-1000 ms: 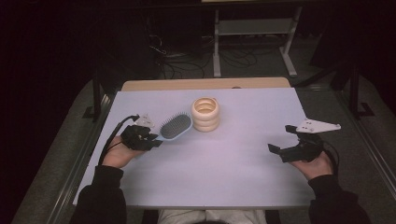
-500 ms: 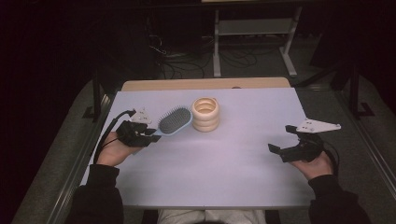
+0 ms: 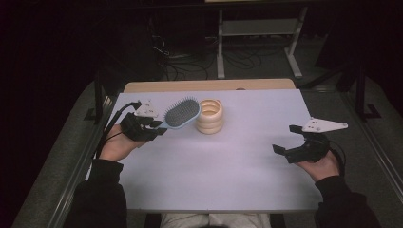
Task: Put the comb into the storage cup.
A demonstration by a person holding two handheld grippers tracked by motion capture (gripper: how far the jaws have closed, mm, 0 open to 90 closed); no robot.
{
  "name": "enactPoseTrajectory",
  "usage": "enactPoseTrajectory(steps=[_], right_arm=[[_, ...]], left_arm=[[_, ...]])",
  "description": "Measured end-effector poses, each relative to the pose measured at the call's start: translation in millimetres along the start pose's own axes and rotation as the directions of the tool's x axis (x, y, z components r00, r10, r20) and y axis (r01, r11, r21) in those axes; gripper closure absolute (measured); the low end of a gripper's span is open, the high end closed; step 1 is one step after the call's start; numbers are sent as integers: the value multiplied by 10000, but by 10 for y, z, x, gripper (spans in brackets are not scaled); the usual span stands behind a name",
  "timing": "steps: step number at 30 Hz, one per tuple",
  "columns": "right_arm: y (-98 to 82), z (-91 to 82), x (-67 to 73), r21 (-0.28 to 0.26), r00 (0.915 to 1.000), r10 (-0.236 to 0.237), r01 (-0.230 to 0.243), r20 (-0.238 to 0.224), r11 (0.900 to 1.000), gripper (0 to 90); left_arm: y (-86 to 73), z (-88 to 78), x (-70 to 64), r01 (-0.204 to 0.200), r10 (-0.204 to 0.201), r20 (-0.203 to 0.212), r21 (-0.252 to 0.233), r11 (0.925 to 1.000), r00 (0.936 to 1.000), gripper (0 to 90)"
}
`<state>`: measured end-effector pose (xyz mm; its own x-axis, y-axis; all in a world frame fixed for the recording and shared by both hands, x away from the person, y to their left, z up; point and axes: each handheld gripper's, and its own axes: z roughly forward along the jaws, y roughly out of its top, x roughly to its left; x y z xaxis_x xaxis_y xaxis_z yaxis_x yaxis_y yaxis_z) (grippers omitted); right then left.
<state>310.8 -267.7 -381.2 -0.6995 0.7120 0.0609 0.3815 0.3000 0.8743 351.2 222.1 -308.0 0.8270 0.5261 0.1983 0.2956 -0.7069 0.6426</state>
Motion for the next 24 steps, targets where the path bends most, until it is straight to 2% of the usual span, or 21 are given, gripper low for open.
enactPoseTrajectory(steps=[11,16,24], right_arm=[[193,10,15,40,9992,-142,143,-386,9999,0],[293,45,9,100,9982,-146,152,-584,9998,0],[532,81,51,181,9952,-504,521,-835,9985,0]], left_arm=[[251,-21,-43,-431,422,-215,-436,9981,9989,703],[295,11,-48,-488,476,-244,-495,9976,9986,703],[344,70,-84,-546,538,-154,-607,9967,9984,703]])
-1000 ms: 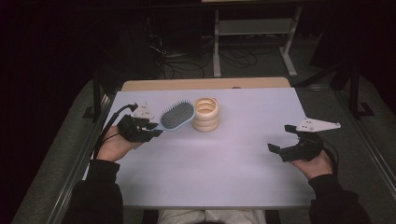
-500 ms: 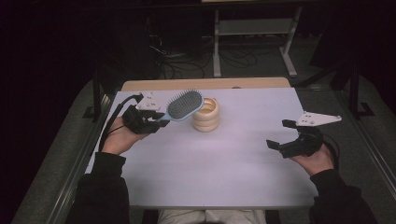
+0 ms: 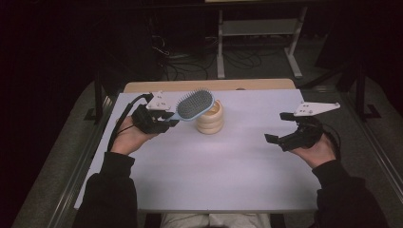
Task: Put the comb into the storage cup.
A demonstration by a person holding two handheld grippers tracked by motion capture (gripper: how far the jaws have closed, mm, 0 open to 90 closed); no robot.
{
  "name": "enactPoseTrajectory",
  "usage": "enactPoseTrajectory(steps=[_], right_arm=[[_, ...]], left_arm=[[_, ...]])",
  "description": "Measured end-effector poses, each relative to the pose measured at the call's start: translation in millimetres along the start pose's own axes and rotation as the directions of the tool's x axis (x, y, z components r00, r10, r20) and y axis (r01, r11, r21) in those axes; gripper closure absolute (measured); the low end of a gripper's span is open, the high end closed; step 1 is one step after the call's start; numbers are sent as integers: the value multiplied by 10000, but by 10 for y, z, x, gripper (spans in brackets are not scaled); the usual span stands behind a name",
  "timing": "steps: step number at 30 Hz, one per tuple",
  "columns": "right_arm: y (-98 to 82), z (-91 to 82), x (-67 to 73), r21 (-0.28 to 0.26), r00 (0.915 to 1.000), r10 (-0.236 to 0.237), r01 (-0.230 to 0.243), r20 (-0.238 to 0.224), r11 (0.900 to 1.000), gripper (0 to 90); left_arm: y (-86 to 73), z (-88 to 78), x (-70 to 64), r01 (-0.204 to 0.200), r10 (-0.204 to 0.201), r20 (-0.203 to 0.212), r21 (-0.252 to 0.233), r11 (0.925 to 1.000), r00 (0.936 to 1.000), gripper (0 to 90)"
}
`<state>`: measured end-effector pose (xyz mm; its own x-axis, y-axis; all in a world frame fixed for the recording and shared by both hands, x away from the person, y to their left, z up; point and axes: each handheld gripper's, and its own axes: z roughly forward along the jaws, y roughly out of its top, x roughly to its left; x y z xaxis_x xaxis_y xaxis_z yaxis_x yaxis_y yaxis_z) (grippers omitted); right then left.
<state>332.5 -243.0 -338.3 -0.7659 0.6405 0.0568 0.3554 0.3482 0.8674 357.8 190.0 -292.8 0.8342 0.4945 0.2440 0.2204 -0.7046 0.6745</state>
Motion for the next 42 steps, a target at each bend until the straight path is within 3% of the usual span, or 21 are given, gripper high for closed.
enactPoseTrajectory(steps=[15,25,42], right_arm=[[422,153,26,206,9978,-409,420,-524,9989,0],[605,337,60,275,9939,-628,656,-907,9975,0],[925,624,148,311,9873,-989,1035,-1246,9941,0]], left_arm=[[123,135,-50,-128,117,-227,-462,9988,9997,703],[178,258,-82,-87,79,-107,-760,9971,9999,703],[222,328,-173,-376,329,-376,-1327,9904,9988,703]])
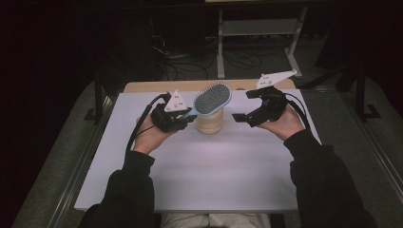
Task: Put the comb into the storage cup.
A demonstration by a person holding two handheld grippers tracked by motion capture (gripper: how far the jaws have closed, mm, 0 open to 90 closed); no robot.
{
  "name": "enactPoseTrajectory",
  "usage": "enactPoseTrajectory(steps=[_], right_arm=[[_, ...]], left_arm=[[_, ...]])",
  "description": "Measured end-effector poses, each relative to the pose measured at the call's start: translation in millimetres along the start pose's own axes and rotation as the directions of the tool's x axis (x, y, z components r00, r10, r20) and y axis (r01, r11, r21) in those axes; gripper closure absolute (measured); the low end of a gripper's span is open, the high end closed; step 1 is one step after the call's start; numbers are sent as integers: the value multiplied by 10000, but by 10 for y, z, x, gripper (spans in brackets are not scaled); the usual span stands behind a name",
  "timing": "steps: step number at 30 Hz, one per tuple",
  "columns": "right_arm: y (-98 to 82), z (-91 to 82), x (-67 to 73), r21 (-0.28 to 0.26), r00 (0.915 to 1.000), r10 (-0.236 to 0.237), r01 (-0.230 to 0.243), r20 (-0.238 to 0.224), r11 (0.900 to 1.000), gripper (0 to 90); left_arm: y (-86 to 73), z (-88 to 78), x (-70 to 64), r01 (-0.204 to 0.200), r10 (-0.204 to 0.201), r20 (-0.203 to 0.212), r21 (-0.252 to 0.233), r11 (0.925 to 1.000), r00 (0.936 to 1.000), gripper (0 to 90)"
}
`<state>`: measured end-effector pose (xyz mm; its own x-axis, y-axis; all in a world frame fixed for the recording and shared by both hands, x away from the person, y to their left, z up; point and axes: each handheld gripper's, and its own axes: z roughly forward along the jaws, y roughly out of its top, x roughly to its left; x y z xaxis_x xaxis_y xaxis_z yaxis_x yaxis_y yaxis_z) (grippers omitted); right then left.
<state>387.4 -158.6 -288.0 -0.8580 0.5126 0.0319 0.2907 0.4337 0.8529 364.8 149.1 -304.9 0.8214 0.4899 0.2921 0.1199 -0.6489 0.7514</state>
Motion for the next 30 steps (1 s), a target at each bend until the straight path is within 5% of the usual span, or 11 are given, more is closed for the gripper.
enactPoseTrajectory(steps=[8,13,18,27,30], right_arm=[[101,107,-67,-43,9997,189,-190,-123,9998,0],[135,181,-163,-436,9925,1005,-1037,-696,9937,0],[141,230,-206,-380,9906,1171,-1200,-703,9920,0],[132,332,-340,-475,9631,2182,-2280,-1575,9725,21],[119,334,-404,-580,9272,2688,-2930,-2609,9543,146]], left_arm=[[2,63,-34,67,-65,71,-279,9996,10000,702],[3,106,-74,-14,19,131,-441,9990,9999,702],[13,124,-93,-97,98,21,-584,9982,9999,702],[18,159,-116,-222,214,-112,-721,9971,9997,702],[14,162,-119,-257,247,-132,-824,9963,9996,702]])
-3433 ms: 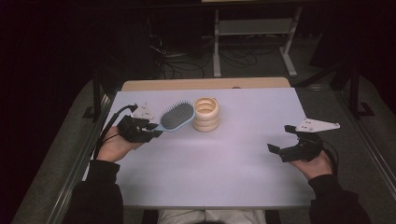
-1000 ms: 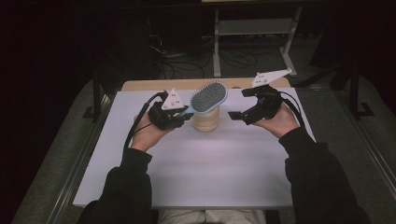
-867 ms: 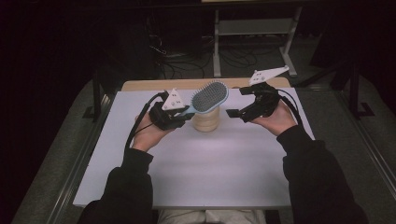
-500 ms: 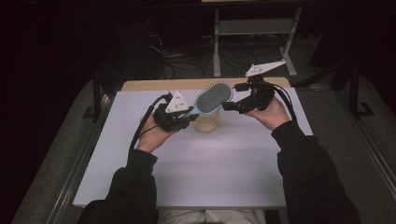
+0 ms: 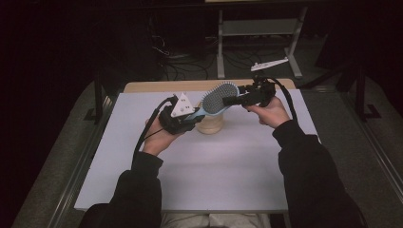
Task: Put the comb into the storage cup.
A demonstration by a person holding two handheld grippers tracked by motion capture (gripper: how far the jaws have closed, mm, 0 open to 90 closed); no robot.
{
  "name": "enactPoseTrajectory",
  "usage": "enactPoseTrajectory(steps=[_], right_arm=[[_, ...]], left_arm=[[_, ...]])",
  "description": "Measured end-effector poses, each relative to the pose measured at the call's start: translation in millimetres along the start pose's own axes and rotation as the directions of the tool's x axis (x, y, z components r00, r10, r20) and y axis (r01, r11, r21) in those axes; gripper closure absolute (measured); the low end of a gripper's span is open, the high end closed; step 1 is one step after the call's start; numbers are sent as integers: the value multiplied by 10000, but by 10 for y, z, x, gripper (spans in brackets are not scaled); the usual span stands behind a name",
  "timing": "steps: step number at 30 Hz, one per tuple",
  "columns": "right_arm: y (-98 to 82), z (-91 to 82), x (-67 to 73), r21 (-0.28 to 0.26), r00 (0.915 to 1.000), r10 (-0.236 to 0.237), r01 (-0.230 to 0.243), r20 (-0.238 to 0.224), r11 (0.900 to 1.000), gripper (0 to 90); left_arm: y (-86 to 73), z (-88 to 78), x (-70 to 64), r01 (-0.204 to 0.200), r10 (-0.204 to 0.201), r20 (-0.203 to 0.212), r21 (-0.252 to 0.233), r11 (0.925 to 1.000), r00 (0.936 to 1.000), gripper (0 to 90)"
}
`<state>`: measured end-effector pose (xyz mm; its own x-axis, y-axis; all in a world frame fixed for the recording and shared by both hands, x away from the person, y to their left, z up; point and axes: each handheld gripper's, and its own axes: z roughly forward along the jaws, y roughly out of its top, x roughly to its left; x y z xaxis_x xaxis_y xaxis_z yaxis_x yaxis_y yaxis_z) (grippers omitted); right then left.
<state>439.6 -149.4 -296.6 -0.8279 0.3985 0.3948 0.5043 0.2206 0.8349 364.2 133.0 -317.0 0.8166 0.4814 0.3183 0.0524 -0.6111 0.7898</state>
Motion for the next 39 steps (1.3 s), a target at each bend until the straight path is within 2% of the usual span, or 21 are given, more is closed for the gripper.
enactPoseTrajectory(steps=[2,4,6,7,8,9,13,15,20,22,24,27,29,39], right_arm=[[14,6,-21,49,9986,360,-358,-396,9993,197],[36,22,-12,165,9974,419,-410,-581,9990,253],[85,46,28,457,9972,561,-539,-492,9975,341],[85,46,28,457,9972,561,-539,-492,9975,341],[107,46,41,586,9963,754,-730,-411,9956,372],[135,40,54,553,9954,843,-818,-445,9951,433],[218,38,150,680,9986,328,-298,-427,9972,521],[244,39,153,778,9978,443,-405,-488,9961,536],[277,29,193,583,9984,109,-77,-548,9983,553],[294,26,220,534,9991,-107,129,-419,9985,557],[320,19,251,583,9991,-376,388,-210,9975,558],[368,-29,281,481,9979,-625,618,141,9969,561],[397,-60,291,400,9974,-696,687,201,9968,561],[548,-133,356,460,9912,-1042,1007,813,9939,559]], left_arm=[[6,0,-16,-240,240,-91,-28,9997,9997,701],[8,2,-16,-261,261,-107,-35,9997,9996,701],[1,5,-12,-235,235,-252,5,9997,9994,700],[-8,6,-1,-224,224,-227,14,9997,9995,700],[-21,11,4,-251,253,-273,71,9997,9993,699],[-31,16,7,-217,219,-275,65,9997,9994,699],[-62,29,33,-70,70,-50,18,10000,10000,698],[-76,15,43,60,-60,-1,-127,9999,10000,697],[-98,-39,84,375,-368,178,-397,9985,9992,689],[-109,-62,114,634,-618,303,-528,9966,9976,680],[-132,-86,165,1054,-1024,549,-567,9928,9932,652],[-176,-119,204,1340,-1295,618,-744,9882,9897,633],[-209,-138,233,1533,-1478,684,-835,9846,9866,623],[-321,-255,334,1978,-1932,535,-1019,9749,9797,551]])
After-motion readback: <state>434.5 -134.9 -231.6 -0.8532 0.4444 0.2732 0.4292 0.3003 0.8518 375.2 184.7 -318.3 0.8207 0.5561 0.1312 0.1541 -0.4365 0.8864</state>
